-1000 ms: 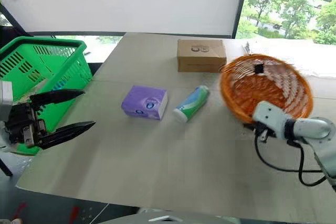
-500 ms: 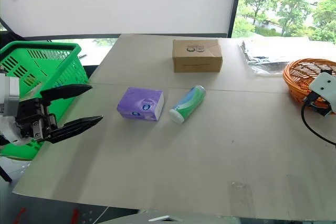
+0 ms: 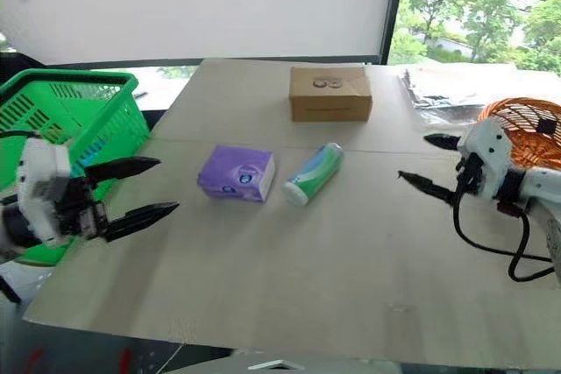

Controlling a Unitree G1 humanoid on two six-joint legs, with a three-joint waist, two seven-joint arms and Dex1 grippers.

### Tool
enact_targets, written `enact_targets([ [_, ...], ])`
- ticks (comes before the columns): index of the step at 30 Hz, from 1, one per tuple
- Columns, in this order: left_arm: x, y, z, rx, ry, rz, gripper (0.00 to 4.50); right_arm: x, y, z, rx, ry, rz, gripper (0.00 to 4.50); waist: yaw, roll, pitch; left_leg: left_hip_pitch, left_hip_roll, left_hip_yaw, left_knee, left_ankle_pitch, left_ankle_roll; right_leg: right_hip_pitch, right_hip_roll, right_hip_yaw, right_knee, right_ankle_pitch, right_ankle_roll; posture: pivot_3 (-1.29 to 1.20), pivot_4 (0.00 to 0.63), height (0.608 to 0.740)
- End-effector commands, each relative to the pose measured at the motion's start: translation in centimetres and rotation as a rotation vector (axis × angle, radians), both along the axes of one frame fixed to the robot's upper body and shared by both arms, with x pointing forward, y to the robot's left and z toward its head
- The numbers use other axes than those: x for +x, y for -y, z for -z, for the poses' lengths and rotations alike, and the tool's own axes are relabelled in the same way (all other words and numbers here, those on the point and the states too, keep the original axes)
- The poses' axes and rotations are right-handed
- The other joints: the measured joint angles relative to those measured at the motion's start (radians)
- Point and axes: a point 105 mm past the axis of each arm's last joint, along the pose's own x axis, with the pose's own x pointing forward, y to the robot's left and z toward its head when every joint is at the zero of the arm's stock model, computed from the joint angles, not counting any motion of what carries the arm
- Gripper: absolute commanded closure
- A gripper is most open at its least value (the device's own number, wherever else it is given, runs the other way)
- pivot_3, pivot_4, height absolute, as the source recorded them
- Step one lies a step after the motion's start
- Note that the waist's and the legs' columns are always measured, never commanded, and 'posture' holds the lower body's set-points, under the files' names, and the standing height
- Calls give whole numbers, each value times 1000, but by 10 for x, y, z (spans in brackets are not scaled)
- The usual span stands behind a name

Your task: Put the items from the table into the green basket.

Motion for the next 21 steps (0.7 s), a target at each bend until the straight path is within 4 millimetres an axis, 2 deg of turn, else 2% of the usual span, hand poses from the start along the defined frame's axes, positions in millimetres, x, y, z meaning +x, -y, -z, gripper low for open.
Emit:
enact_targets([
  [1, 23, 10, 10, 37, 62, -102, 0, -29, -27, -6, 89, -46, -138, 18, 5, -3, -2, 0, 0, 0, 0, 0, 0, 0, 0, 0, 0, 0, 0, 122, 5, 740],
  [3, 29, 22, 27, 140, 90, -67, 0, -46, -37, -4, 140, -104, -203, 18, 7, -8, -6, 0, 0, 1, 1, 0, 0, 0, -1, 1, 0, 1, 2, 110, 5, 740],
  [6, 32, 36, 52, 295, 97, 76, 0, -52, -46, -5, 198, -138, -196, 18, -1, -10, -7, 0, 0, 2, 0, 0, 0, -1, -2, 2, -1, 1, 1, 111, 10, 740],
  [9, 59, 43, 60, 375, 162, 130, 0, -55, -53, -3, 207, -148, -181, 18, 0, -11, -8, 0, 0, 3, 0, 0, 0, -1, -2, 2, 0, 1, -4, 94, 4, 740],
  [12, 83, 39, 76, 507, 157, 188, 0, -54, -46, 2, 162, -148, -146, 18, 6, -11, -11, 1, 0, 2, 0, 1, -1, -1, -1, 2, 0, 3, -4, 85, 3, 740],
  [14, 108, 34, 79, 585, 185, 185, 0, -54, -42, 3, 137, -145, -134, 18, 5, -11, -13, 0, 0, 2, 1, 1, -1, -1, 0, 1, -1, 4, -2, 62, 0, 740],
  [16, 120, 36, 82, 616, 196, 205, 0, -54, -42, 4, 133, -143, -128, 18, 0, -12, -14, 0, 0, 3, 1, 1, -1, -1, 1, 1, -1, 4, -2, 45, 0, 740],
  [21, 109, 45, 109, 683, 79, 414, 0, -56, -40, 11, 122, -135, -72, 18, -19, -10, -19, 0, 0, 5, 1, 1, -1, -1, 5, 1, 0, 4, -1, 17, 0, 740],
])
